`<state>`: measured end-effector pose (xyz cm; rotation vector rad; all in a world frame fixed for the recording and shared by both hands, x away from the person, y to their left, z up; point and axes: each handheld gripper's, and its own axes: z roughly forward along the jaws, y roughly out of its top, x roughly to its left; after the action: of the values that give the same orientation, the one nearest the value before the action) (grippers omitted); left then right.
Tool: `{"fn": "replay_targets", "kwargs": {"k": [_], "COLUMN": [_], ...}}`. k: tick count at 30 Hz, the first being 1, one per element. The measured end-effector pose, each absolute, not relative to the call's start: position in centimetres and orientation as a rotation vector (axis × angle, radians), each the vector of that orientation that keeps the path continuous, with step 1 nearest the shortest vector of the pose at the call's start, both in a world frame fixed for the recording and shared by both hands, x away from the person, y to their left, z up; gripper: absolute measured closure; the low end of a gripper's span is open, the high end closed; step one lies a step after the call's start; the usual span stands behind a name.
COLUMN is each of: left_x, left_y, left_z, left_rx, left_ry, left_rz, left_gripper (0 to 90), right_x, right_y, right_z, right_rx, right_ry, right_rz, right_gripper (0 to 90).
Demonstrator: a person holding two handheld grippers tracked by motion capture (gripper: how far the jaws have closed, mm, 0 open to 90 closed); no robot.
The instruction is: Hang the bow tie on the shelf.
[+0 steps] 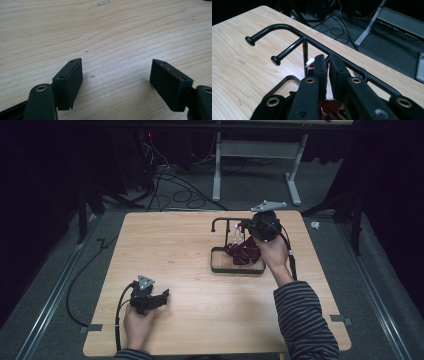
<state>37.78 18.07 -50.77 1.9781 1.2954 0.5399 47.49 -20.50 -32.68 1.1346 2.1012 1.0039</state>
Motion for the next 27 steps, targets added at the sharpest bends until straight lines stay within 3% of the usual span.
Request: {"fn": "replay_targets", "kwargs": {"k": [27], "left_x": [37.8], "left_y": [18.1], "left_z": [-50.8], "left_rx": [1.979], "left_ry": [1.293], "left_rz": [0.54], "left_gripper": [27.0], "right_x": [45.3], "right_y": [-21.7], "right_z": [-32.7], "right_rx": [1.11], "right_ry": [2.089], "right_rz": [1.015], "right_gripper": [77.6]}}
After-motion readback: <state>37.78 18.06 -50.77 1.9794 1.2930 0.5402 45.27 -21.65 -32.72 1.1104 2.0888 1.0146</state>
